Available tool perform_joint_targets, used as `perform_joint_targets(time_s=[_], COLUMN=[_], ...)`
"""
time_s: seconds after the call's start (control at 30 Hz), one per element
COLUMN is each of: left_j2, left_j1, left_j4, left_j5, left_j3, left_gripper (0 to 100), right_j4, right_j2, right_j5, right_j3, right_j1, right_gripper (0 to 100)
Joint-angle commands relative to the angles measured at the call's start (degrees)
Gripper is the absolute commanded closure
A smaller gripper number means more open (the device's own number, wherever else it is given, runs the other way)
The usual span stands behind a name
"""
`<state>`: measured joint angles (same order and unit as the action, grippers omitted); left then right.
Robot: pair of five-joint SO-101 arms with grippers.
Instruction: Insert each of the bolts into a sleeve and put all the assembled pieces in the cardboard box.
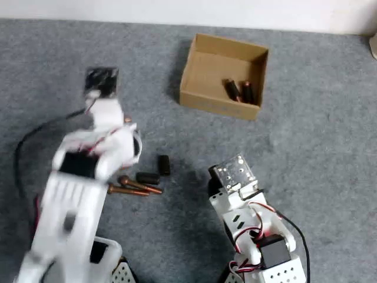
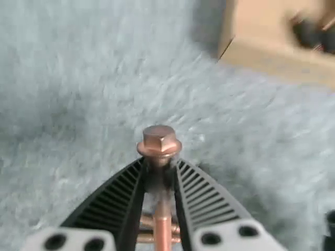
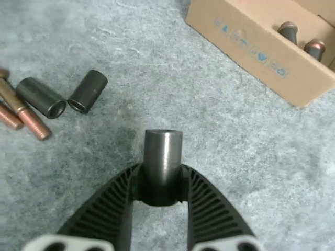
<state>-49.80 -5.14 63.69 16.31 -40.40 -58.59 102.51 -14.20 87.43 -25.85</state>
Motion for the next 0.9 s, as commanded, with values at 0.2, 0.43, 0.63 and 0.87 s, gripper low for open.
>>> perform_joint_targets(time_s=[0.2,0.43,0.63,0.87], left_j2=[-44.0,-48.0,-48.5,-48.5], left_j1=[-9.7,-14.4,-19.3,-19.4], left_j4=[-5.1,-16.9,-18.4,-26.7], left_j5=[2.8,7.2,11.7,12.6], left_j3=[-15.0,-25.7,-26.3,-30.2], left_gripper=[100,100,100,100], right_j4=[1.7,2.3,6.5,6.3], right_j2=[3.0,2.8,2.8,2.8], right_j5=[6.5,1.7,0.4,2.5], right_j3=[-1.3,-5.6,-7.3,-7.3], right_j1=[-6.5,-9.5,-9.7,-12.0], right_gripper=[99.4,99.4,99.4,99.4])
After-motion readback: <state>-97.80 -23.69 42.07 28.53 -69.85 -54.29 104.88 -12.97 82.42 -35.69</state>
